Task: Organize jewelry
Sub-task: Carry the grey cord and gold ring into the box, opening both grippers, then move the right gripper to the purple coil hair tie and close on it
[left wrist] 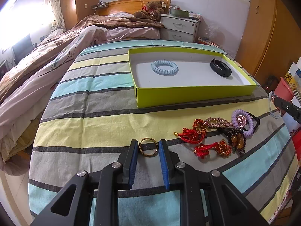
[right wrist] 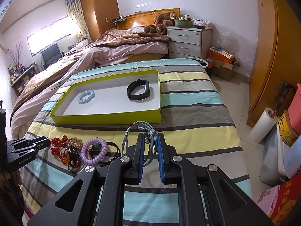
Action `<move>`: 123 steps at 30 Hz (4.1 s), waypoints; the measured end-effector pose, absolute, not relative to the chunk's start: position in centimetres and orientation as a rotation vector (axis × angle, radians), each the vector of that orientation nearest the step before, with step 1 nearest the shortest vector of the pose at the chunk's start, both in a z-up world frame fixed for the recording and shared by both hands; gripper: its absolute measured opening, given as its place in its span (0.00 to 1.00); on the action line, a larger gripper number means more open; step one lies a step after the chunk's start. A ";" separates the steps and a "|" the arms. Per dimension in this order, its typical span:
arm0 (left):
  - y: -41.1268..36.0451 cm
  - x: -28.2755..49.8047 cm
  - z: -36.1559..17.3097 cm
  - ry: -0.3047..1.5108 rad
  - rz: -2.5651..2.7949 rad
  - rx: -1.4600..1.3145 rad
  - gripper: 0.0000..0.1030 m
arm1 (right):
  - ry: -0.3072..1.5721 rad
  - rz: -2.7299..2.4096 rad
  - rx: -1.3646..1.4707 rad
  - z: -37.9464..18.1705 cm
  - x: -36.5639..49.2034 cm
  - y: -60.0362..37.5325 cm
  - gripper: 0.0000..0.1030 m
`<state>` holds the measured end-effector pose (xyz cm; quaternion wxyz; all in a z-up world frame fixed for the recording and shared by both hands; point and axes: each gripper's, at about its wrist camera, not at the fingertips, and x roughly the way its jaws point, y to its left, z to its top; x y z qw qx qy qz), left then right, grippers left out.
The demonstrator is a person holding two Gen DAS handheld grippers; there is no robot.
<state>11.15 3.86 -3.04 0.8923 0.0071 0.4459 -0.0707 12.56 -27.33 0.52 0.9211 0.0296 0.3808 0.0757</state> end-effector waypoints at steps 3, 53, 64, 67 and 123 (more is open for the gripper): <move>3.8 11.1 -2.9 0.918 -0.151 0.013 0.22 | 0.781 0.159 0.062 0.6 12.6 -27.1 0.13; 1.8 23.6 -1.6 0.915 -0.249 -0.023 0.22 | 0.937 0.322 -0.053 -1.6 31.1 -17.6 0.13; 2.0 24.2 -2.4 0.940 -0.244 -0.034 0.22 | 0.960 0.314 -0.114 -2.5 32.0 -16.7 0.13; 1.9 24.2 -2.4 0.941 -0.248 -0.039 0.22 | 0.965 0.300 -0.136 -2.8 32.1 -16.5 0.13; 5.3 10.6 0.8 0.845 -0.237 -0.166 0.39 | 0.845 0.308 0.044 0.4 15.9 -22.8 0.39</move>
